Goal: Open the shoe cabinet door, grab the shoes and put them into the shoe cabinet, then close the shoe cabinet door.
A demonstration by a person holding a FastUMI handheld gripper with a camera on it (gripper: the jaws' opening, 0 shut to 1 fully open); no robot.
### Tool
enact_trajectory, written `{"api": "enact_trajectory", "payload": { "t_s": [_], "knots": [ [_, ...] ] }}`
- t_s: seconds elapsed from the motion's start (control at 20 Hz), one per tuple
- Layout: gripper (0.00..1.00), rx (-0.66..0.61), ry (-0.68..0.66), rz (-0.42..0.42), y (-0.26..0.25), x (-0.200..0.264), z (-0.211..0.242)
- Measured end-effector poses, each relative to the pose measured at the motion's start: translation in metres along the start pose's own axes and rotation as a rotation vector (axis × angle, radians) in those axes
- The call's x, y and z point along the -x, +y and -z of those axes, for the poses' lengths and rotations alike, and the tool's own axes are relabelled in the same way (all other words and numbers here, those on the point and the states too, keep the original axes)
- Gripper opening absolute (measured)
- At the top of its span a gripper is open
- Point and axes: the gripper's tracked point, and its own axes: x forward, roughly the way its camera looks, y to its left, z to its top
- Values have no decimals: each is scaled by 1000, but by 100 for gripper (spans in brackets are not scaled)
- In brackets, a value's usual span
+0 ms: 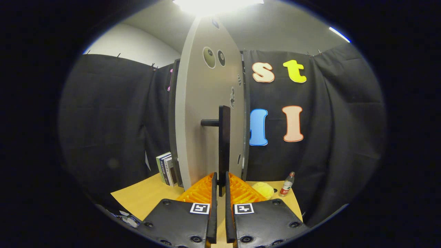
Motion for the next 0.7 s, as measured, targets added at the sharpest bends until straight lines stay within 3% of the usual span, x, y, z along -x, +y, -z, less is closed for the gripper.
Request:
{"api": "enact_trajectory", "payload": {
  "t_s": [0.3, 0.5, 0.7],
  "knots": [
    [12, 37, -10, 177, -64, 6, -5],
    [8, 20, -55, 150, -53, 10, -18],
    [15, 50, -128, 194, -40, 26, -36]
  ]
}}
